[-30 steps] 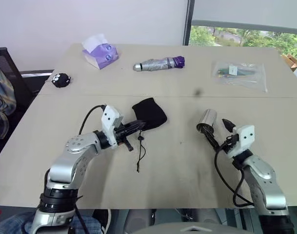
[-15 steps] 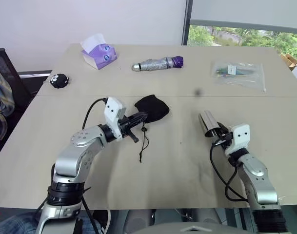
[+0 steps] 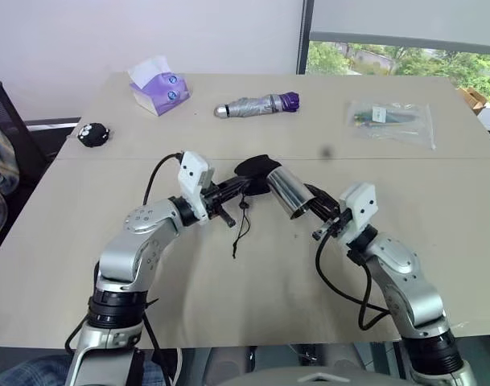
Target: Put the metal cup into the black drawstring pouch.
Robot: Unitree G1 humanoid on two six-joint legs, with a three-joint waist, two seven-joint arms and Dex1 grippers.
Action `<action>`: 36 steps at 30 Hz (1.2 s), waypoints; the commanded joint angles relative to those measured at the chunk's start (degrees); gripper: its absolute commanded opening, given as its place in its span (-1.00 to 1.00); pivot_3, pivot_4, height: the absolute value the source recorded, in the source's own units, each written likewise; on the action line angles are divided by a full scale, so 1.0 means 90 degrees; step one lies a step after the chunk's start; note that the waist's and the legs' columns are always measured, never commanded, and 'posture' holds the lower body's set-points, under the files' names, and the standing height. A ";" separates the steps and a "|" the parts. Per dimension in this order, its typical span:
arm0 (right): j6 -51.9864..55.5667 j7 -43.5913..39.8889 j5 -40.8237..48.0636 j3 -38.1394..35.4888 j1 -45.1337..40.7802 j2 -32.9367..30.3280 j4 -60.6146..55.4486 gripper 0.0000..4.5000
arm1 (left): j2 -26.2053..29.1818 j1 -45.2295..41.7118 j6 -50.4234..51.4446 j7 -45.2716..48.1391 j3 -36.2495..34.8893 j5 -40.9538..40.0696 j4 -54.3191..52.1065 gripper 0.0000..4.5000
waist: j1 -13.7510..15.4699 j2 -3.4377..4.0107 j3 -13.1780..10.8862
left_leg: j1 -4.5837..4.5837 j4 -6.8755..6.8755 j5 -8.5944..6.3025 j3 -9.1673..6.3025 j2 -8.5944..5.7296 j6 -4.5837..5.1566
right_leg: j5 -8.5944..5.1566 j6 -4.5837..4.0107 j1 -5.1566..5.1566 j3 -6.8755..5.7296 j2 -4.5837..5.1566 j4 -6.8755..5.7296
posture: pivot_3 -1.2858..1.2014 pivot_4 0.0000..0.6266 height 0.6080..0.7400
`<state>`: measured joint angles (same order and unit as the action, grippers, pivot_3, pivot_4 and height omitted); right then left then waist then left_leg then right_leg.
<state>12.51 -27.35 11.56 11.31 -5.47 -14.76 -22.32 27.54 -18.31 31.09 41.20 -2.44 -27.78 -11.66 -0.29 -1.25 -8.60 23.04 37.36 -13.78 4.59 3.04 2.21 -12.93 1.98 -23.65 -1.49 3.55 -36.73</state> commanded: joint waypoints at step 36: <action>0.2898 0.1821 -0.0069 -0.0605 -0.2591 0.2171 0.1907 -0.97 | -0.0515 -0.0178 0.0338 -0.0305 -0.0173 -0.0862 -0.0889 -1.00 | -0.0058 -0.0007 -0.0006 | 0.0009 0.0000 0.0000 -0.0012 0.0004 -0.0001 | 0.0017 0.0025 -0.0005 -0.0008 -0.0006 -0.0003 | 0.03 -0.52 1.00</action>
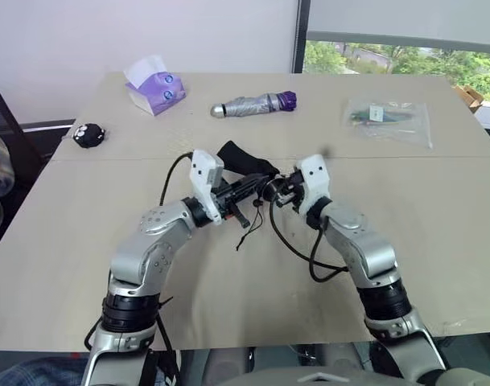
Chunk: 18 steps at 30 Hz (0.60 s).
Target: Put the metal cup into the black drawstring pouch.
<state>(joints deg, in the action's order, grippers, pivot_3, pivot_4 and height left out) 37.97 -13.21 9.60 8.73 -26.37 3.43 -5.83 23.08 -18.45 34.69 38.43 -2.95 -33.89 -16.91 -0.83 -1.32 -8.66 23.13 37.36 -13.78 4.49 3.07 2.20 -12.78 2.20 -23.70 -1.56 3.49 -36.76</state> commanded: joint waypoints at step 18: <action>0.0736 0.1680 0.2824 -0.1665 -0.0843 0.1144 0.0085 -0.97 | -0.0122 -0.0097 -0.0064 -0.0165 -0.0040 -0.0220 -0.0368 -1.00 | -0.0005 0.0002 -0.0001 | 0.0061 0.0006 0.0001 -0.0038 -0.0002 -0.0001 | 0.0002 0.0001 -0.0036 -0.0041 0.0006 0.0004 | 0.03 -0.52 1.00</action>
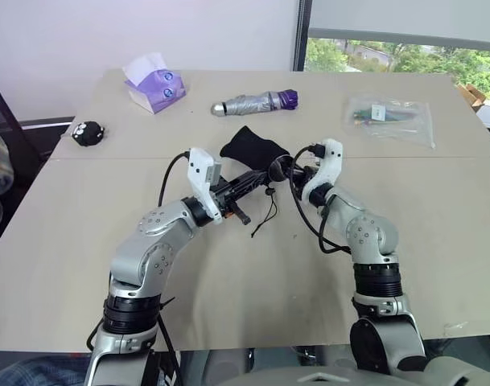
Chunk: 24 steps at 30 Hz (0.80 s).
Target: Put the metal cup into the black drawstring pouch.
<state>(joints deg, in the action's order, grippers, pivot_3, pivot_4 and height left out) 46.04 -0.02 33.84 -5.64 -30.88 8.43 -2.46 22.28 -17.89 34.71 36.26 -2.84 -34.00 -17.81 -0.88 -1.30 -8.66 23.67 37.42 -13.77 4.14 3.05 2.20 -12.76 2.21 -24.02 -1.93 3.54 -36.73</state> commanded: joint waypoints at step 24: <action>-0.0492 -0.0610 -0.1718 0.1524 -0.0137 -0.0848 -0.1402 0.94 | -0.0842 -0.0515 0.0525 -0.0949 -0.1192 -0.1881 0.0312 -1.00 | 0.0010 -0.0002 0.0000 | 0.0009 0.0002 0.0001 -0.0004 -0.0006 0.0000 | 0.0000 0.0002 -0.0002 -0.0004 0.0002 0.0007 | 0.03 -0.52 1.00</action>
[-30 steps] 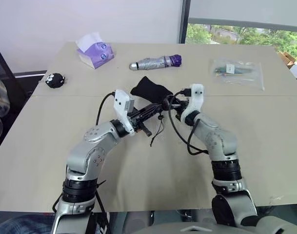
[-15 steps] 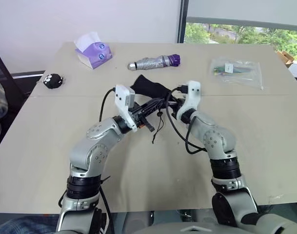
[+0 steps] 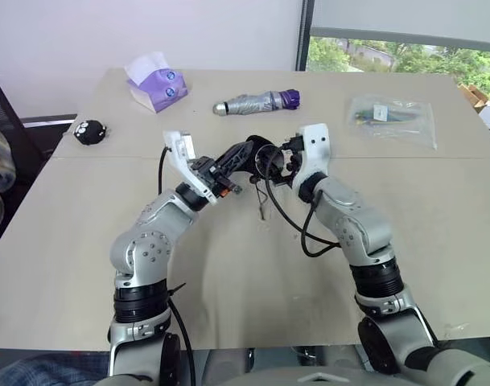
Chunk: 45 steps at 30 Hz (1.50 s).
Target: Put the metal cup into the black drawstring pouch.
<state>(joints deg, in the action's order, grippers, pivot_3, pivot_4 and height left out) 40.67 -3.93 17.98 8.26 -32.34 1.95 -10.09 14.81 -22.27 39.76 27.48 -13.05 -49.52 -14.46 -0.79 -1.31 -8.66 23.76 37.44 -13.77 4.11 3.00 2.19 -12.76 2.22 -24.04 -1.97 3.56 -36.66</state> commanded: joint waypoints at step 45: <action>-0.0856 -0.1729 -0.0116 0.0436 0.1002 -0.0209 0.0814 -0.98 | -0.0156 -0.0249 -0.0277 -0.0171 -0.0155 -0.0394 0.0210 -1.00 | 0.0012 -0.0004 -0.0001 | 0.0001 0.0004 0.0001 -0.0003 0.0006 -0.0002 | 0.0000 -0.0001 0.0005 0.0011 -0.0025 0.0010 | 0.03 -0.52 1.00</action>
<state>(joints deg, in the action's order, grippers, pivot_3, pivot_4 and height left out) 34.17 -19.66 16.94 13.04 -23.27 -0.07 0.63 13.35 -23.46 38.34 25.81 -13.72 -51.99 -10.56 -0.68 -1.35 -8.67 23.77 37.47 -13.75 4.08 3.05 2.18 -12.76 2.21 -24.00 -1.86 3.34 -36.58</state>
